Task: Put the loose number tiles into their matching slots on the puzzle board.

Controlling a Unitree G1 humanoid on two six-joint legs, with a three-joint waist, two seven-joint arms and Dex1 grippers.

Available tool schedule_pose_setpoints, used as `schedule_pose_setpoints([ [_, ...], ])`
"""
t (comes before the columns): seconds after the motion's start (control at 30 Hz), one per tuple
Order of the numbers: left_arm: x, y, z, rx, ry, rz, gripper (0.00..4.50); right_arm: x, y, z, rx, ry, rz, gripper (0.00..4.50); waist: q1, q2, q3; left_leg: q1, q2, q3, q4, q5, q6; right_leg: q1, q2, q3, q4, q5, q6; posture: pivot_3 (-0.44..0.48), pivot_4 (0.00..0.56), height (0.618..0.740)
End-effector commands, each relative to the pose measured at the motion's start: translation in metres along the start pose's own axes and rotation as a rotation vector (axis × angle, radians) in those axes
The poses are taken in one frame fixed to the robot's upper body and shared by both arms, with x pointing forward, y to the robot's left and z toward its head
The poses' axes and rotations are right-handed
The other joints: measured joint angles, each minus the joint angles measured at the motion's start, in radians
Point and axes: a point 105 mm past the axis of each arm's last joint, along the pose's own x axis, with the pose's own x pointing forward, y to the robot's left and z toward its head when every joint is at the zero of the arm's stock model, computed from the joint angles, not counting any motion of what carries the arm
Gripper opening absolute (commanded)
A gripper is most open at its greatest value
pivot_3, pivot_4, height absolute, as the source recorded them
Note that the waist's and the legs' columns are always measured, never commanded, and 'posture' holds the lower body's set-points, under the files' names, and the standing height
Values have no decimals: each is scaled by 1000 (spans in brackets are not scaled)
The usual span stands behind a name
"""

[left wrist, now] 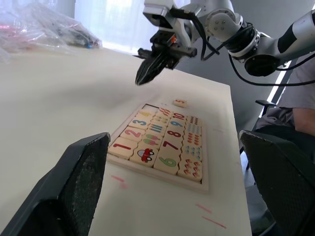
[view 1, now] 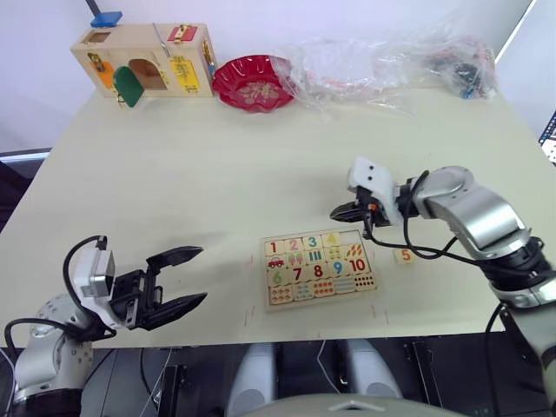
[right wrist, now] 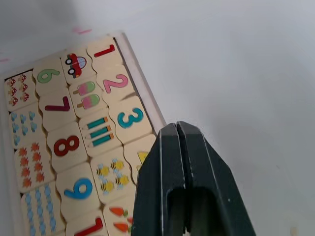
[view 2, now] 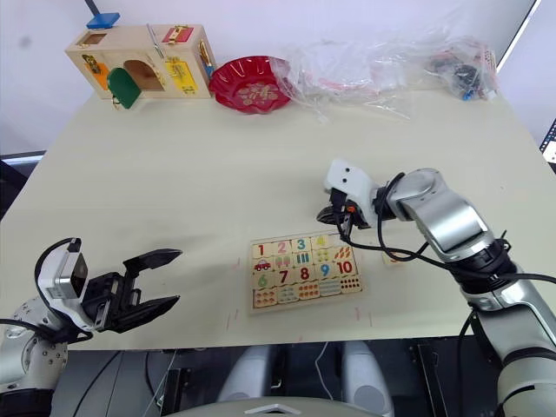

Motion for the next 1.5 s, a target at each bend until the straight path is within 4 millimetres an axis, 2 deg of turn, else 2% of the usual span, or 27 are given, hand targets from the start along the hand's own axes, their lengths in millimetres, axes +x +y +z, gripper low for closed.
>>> schedule_pose_setpoints([
  [0.03, 2, -2, 5, 19, 6, -18, 4500, 4, -2, 1, -50, -14, -8, 39, 0, 0, 0, 0, 0, 0, 0, 0, 0, 0, 0, 0, 0, 0, 0, 0, 150, 740],
  [0.27, 1, -3, 5, 22, 8, -15, 4500, 11, -7, -6, -65, 13, -13, 39, 0, 0, 0, 0, 0, 0, 0, 0, 0, 0, 0, 0, 0, 0, 0, 0, 150, 740],
  [0.47, -1, -4, 5, 24, 12, -10, 4500, 13, -7, -16, -67, 48, 2, 39, 0, 0, 0, 0, 0, 0, 0, 0, 0, 0, 0, 0, 0, 0, 0, 0, 150, 740],
  [0.93, -2, -4, 5, 21, 11, -8, 4500, 17, -5, -27, -60, 86, 10, 39, 1, 0, 0, 0, 0, 0, 0, 0, 0, 0, 0, 0, 0, 0, 0, 0, 150, 740],
  [1.5, -5, -4, 4, 19, 13, 1, 4500, 21, 1, -31, -67, 114, 49, 39, 0, 0, 0, 0, 0, 0, 0, 0, 0, 0, 0, 0, 0, 0, 0, 0, 150, 740],
])
